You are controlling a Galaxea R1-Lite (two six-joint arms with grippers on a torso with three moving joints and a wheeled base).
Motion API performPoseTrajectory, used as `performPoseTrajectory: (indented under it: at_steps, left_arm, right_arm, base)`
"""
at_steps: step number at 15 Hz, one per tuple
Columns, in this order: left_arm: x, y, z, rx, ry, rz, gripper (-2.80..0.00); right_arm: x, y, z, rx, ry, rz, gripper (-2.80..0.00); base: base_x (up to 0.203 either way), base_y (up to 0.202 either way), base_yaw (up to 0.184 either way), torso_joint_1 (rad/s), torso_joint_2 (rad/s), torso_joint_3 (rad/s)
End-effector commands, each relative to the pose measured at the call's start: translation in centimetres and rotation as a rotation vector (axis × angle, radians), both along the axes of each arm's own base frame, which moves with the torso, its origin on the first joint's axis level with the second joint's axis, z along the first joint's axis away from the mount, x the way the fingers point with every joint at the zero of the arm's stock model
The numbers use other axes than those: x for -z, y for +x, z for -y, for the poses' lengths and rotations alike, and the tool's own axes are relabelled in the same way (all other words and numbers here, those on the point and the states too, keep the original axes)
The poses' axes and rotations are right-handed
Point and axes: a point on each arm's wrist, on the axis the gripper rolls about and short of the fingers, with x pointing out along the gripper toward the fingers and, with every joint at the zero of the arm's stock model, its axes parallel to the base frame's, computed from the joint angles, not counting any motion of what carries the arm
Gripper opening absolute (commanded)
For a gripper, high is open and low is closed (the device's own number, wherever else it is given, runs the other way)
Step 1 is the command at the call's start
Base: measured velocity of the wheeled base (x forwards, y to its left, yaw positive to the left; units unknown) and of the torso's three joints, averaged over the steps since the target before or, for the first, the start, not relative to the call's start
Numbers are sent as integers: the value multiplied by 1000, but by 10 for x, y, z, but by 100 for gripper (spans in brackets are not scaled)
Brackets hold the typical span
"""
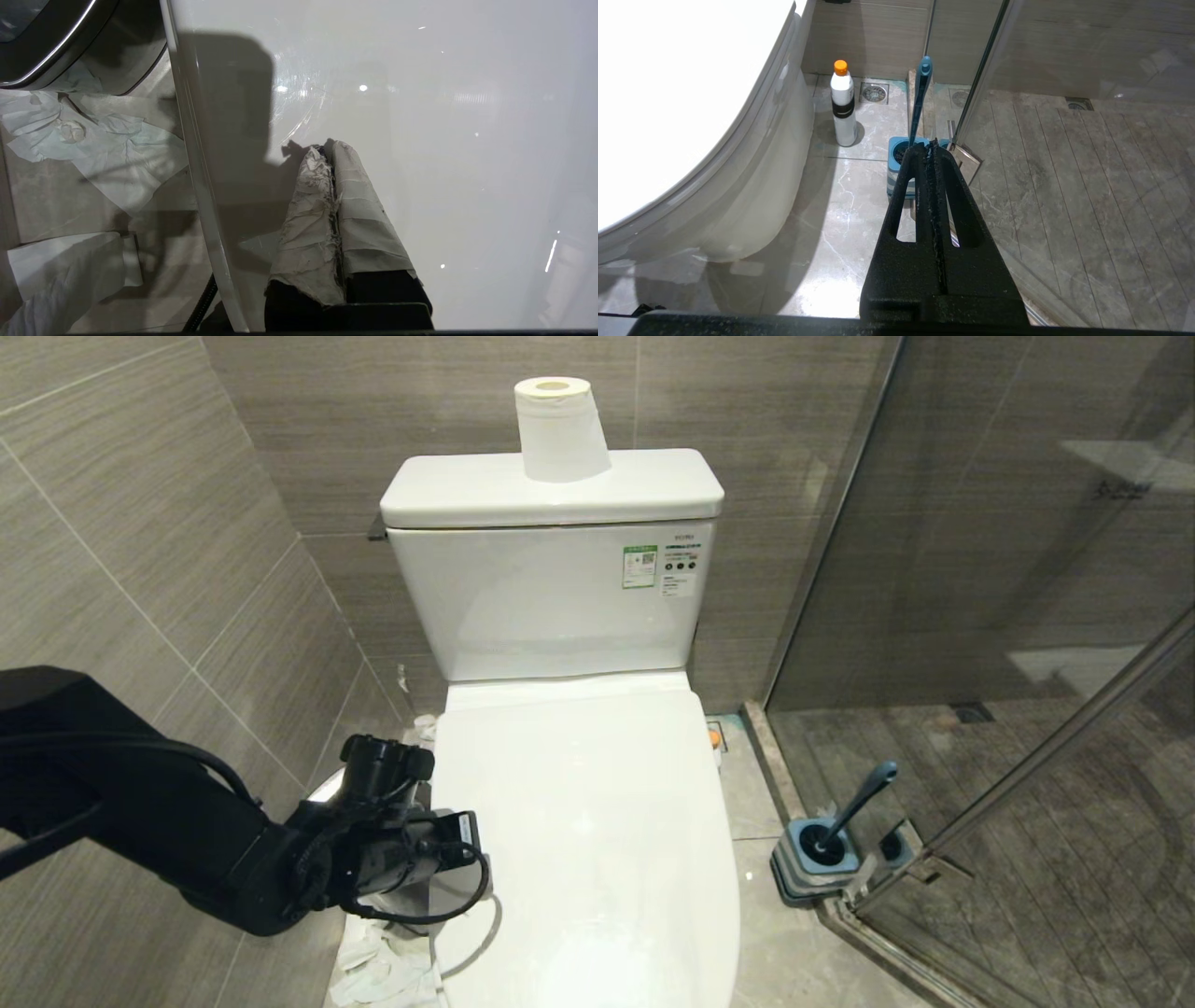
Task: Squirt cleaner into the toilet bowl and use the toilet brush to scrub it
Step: Close the toilet lid
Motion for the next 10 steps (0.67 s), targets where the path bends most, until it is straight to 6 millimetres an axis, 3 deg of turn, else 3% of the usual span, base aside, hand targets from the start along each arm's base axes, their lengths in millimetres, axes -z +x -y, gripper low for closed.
performPoseTrajectory:
  at_steps: [1,7,10]
  left_arm:
    - [-5,0,0,-7,-1,16,-280]
    - [-105,-13,-11,58,2,261,-280]
    - [-154,-29,-25,98,83,252,-280]
  right_arm:
    - [0,0,0,-1,-1,-1,-280]
    - [0,0,0,-1,-1,-1,-280]
    - [0,0,0,-1,-1,-1,-280]
  base:
    - [0,0,0,0,0,0]
    - [0,0,0,0,0,0]
    - [0,0,0,0,0,0]
